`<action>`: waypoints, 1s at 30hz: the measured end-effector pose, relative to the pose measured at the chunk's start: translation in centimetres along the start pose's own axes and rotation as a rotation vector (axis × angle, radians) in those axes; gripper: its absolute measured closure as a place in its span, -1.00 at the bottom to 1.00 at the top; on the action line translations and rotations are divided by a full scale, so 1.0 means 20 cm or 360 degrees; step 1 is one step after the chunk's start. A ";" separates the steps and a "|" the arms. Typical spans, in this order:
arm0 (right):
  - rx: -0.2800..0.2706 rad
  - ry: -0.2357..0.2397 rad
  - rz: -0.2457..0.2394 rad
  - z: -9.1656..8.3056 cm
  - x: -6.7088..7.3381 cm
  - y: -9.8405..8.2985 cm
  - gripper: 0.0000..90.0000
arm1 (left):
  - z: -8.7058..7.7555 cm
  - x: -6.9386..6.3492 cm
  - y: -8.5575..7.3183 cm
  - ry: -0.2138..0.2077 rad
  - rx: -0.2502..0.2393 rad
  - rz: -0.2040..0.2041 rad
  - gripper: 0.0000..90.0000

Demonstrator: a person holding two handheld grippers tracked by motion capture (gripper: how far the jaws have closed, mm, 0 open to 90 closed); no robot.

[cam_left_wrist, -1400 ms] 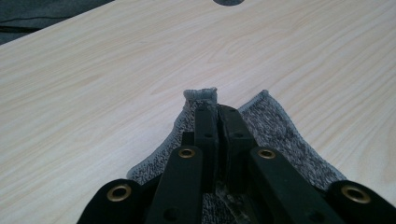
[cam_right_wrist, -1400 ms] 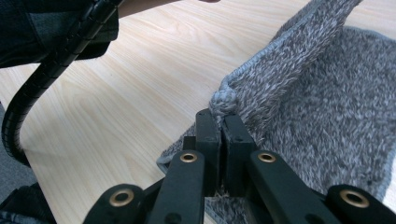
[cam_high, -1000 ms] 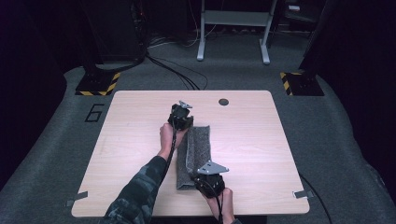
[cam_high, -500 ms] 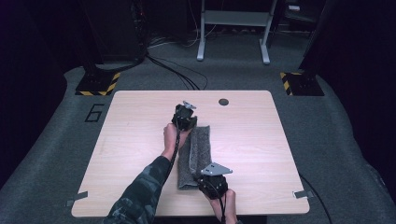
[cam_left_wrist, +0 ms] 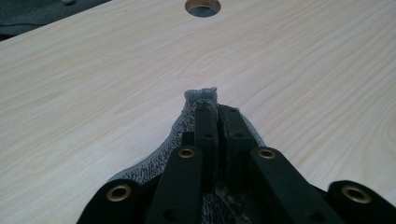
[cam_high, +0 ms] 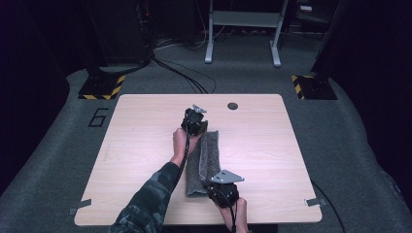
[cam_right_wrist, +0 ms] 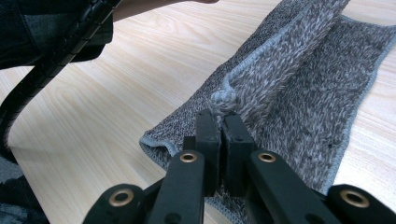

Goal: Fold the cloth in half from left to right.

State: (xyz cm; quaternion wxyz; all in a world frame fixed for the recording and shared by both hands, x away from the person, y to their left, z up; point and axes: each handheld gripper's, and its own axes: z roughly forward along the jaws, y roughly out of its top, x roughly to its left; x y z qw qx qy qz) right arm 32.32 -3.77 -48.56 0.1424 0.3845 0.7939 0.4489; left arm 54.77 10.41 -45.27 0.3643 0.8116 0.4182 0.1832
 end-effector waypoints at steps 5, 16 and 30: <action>0.0004 -0.0009 -0.0001 -0.01 -0.02 -0.01 0.94 | 0.02 -0.01 0.00 0.0008 -0.0002 -0.0012 0.92; 0.0044 -0.0040 0.0044 -0.01 -0.06 -0.05 0.92 | 0.09 -0.04 0.00 -0.0009 0.0036 -0.0013 0.89; 0.0125 -0.0191 0.0188 -0.20 -0.22 -0.17 -0.09 | -0.08 0.08 -0.13 -0.0036 0.0018 -0.0109 -0.44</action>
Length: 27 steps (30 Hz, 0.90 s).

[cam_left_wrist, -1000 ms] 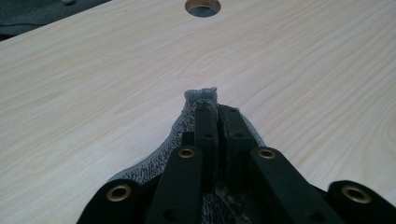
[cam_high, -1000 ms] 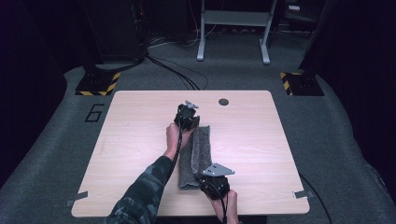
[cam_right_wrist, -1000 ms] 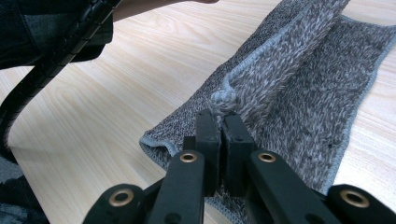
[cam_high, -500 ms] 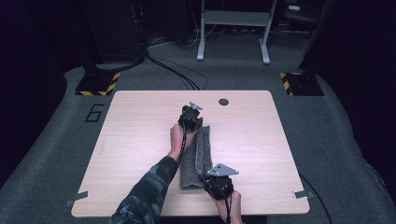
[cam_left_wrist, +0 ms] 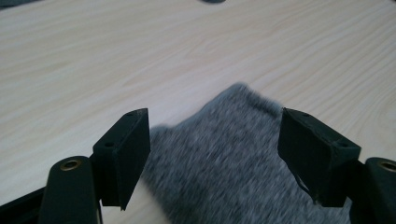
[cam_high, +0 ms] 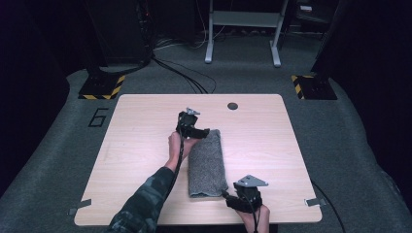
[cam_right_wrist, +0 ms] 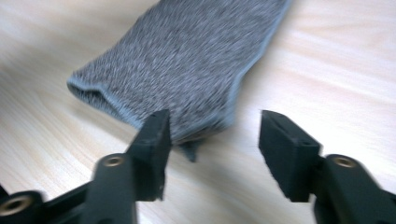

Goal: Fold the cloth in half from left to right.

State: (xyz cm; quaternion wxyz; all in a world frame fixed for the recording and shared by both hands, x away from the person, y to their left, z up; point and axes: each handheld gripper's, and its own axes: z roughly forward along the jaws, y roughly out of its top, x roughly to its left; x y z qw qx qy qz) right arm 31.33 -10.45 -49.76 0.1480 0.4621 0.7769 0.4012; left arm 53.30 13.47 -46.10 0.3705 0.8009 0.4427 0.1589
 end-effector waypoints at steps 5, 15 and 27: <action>-0.0077 -0.0008 -0.0018 -0.03 -0.07 0.11 -0.39 | -0.04 0.04 -0.14 -0.0012 0.0077 -0.0028 -0.53; 0.0166 -0.0024 -0.0138 0.27 -0.08 0.18 -0.61 | -0.20 -0.13 -0.43 -0.0057 0.0178 0.0075 -0.66; 0.0228 -0.0066 -0.0145 0.30 -0.04 0.12 -0.62 | -0.32 -0.32 -0.65 -0.0050 0.0256 0.0282 -0.66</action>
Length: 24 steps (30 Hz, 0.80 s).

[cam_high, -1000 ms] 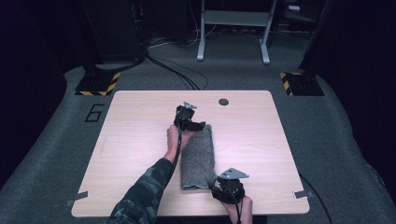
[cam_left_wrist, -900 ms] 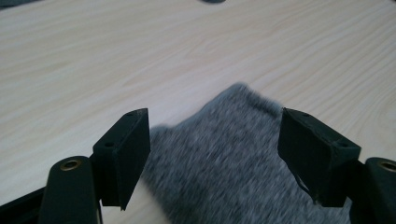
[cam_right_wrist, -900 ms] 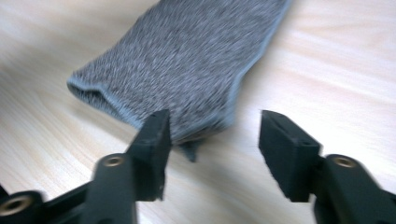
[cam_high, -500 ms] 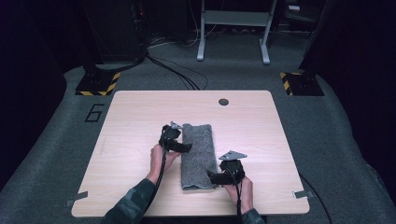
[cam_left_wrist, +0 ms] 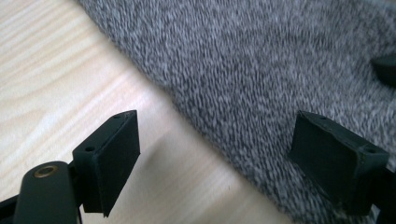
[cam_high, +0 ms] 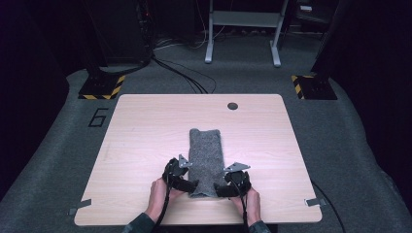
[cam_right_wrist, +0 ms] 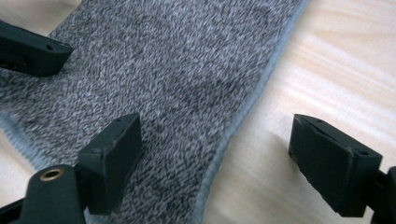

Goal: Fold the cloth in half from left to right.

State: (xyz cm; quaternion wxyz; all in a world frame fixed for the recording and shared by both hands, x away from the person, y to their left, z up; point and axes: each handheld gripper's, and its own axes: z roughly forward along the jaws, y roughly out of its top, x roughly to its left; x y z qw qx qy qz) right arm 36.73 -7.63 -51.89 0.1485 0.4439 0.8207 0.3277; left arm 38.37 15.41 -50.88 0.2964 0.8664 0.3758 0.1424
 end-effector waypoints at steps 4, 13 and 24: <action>-0.0012 -0.0008 -0.0034 -0.02 0.02 -0.03 -0.61 | -0.01 -0.02 -0.05 -0.0009 -0.0005 0.0012 -0.66; -0.0017 0.0044 -0.0070 -0.07 0.08 -0.08 -0.59 | -0.06 -0.03 -0.10 -0.0059 -0.0045 -0.0007 -0.67; -0.0129 0.0070 0.0038 -0.14 -0.17 0.14 -0.58 | -0.13 0.26 0.10 -0.0133 -0.0220 -0.0256 -0.68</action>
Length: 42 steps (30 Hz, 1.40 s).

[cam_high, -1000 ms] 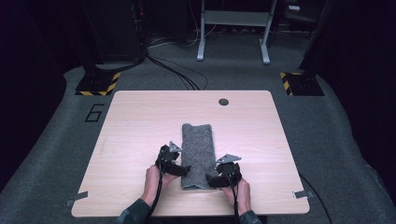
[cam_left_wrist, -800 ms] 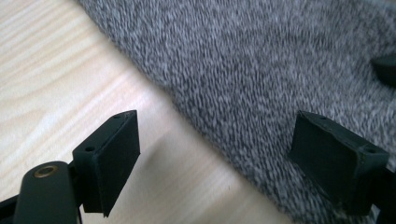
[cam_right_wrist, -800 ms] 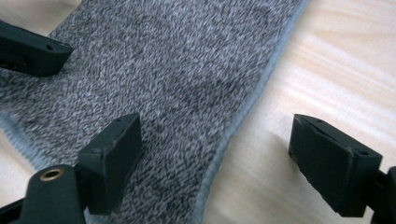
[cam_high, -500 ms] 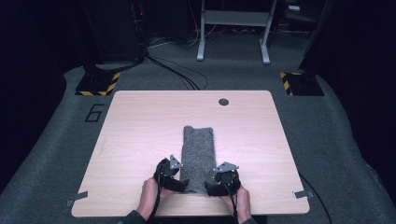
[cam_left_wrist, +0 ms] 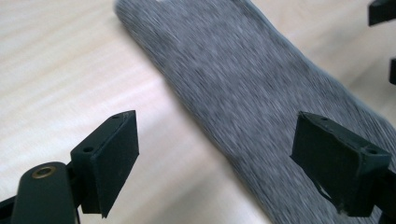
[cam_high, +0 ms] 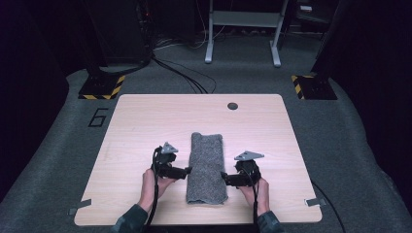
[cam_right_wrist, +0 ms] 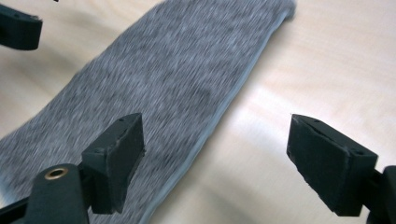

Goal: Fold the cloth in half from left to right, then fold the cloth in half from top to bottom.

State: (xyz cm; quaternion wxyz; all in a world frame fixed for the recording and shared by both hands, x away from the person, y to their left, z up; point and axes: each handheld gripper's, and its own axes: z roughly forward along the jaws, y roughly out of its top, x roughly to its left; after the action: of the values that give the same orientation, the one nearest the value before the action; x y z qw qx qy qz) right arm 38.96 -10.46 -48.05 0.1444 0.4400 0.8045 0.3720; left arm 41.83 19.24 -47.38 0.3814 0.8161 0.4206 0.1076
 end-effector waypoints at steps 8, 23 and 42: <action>0.0009 -0.0032 -0.0033 0.09 -0.08 0.18 -0.56 | 0.12 0.13 0.13 0.0070 0.0023 -0.0055 -0.69; 0.0104 -0.0070 0.0033 0.35 -0.21 0.36 -0.49 | 0.34 0.23 0.28 0.0164 0.0090 -0.0124 -0.65; 0.0191 -0.0155 0.0110 0.60 -0.27 0.44 -0.30 | 0.51 0.25 0.32 0.0221 0.0124 -0.0170 -0.27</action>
State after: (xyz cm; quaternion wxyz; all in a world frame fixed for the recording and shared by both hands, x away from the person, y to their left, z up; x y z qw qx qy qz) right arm 54.11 -6.27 -50.44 0.1437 0.4931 0.8016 0.3060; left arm 53.90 15.37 -50.46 0.3245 0.7972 0.4929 0.1270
